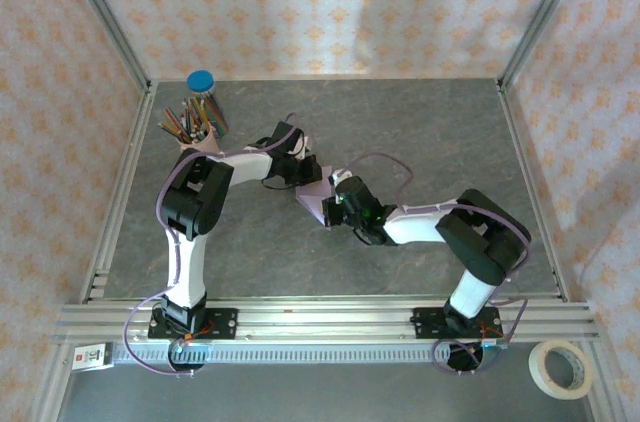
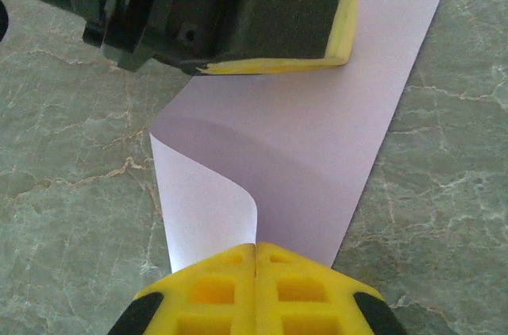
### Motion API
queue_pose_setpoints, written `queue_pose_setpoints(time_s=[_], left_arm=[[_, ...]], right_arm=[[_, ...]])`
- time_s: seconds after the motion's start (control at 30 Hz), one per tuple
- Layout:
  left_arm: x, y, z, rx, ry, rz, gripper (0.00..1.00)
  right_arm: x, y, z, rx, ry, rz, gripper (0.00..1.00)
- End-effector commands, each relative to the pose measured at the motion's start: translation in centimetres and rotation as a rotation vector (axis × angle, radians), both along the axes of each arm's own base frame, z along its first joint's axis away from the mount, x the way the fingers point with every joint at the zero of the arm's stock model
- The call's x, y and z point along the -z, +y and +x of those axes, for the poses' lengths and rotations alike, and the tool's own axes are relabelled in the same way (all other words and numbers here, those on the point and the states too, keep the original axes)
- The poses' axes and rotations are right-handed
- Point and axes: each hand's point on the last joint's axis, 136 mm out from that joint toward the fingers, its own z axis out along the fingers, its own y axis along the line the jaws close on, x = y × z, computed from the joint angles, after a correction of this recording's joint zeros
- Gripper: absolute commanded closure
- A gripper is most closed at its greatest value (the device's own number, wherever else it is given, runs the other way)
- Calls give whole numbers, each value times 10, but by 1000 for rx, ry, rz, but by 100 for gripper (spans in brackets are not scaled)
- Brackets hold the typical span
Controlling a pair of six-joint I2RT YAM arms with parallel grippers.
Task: Fold a paper plane with a square sheet of paper (pick it up from the middle)
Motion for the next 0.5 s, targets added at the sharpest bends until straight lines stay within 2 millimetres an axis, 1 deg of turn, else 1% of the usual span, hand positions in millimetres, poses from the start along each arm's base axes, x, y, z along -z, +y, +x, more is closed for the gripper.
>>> queue_pose_setpoints(time_s=[0.0,0.3,0.47], left_arm=[[42,13,-27,14,123,102,89],[43,11,-29,27,126,95,89],[43,12,-30,29,128,96,90]], right_arm=[[6,-6,8,47,14,-29,100],[19,-6,6,38,52,-62,100],[19,-6,9,48,55,-66,100]])
